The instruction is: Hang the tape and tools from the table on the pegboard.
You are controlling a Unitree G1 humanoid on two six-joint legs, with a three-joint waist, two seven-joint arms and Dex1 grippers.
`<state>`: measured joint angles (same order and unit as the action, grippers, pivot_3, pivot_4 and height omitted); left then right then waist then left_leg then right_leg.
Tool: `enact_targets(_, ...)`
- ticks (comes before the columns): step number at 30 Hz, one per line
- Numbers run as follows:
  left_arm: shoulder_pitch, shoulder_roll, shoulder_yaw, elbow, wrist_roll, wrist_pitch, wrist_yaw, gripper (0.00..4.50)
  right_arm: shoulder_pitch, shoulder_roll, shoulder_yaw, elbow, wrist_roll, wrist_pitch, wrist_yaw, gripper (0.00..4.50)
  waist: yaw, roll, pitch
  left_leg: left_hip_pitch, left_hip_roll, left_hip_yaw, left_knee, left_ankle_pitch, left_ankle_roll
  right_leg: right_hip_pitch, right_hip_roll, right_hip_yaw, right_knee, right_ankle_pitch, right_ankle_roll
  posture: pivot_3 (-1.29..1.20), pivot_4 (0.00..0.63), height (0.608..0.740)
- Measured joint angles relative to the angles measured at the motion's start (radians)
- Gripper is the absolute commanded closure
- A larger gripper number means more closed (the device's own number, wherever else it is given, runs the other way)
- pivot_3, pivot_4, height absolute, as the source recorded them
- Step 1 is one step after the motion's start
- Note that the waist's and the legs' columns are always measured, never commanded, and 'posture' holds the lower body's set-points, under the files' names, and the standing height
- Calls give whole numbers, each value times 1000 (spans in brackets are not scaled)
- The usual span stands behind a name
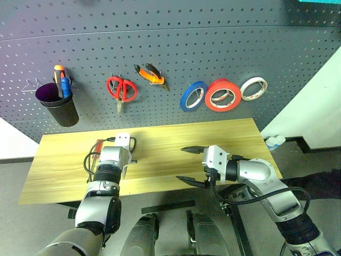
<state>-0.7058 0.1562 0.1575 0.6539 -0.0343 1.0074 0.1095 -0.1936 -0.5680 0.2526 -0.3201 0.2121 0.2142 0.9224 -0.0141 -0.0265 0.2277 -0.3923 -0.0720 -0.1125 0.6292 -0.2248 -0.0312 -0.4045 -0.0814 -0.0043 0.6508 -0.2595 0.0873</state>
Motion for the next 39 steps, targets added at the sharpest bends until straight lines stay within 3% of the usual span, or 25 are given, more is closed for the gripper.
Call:
enact_targets(4, 29, 2, -10, -55, -1, 16, -31, 3672, 0, -1, -1, 0, 2, 0, 9, 0, 0, 0, 0, 0, 0, 0, 0, 0, 0, 0, 0, 0, -1, 0, 0, -33, 199, 740)
enact_targets(9, 139, 18, -56, -257, 1, 89, -76, 3672, 0, -2, -4, 1, 3, -2, 11, 0, -1, 0, 0, -2, 0, 0, -1, -1, 1, -1, 0, 0, -2, 0, 0, -33, 199, 740)
enact_targets(16, 340, 151, -175, -587, 23, 86, -166, 3672, 1, -3, -10, 4, 7, -7, 14, 0, 4, 0, 1, -3, 0, -1, -2, -1, 1, -2, -1, 1, -3, 0, 0, -5, 202, 740)
enact_targets(21, 487, 241, -198, -738, 21, -126, -267, 3672, -8, -1, -14, 22, 8, -21, 22, 0, 6, 0, 1, -5, 0, -1, -2, -2, 2, -3, -3, 1, -5, 0, -1, 7, 198, 740)
enact_targets(29, 682, 248, -91, -792, -66, -445, -402, 3672, -20, -1, -32, 65, 19, -50, 50, 0, 13, 0, 1, -15, 0, -1, -1, -2, 3, -13, -3, 1, -5, 0, -1, 31, 181, 740)
enact_targets(33, 785, 244, -2, -830, -153, -696, -513, 3672, -26, -1, -34, 95, 21, -69, 60, 0, 27, 1, 0, -16, 0, 0, -1, -2, 3, -15, -4, 1, -5, 0, -1, 38, 175, 740)
enact_targets(39, 814, 237, 71, -837, -236, -867, -600, 3672, -41, 13, -74, 112, 89, -76, 80, 0, 44, 1, 0, -17, 0, 0, 0, -2, 3, -14, -4, 0, -6, 0, -1, 51, 164, 740)
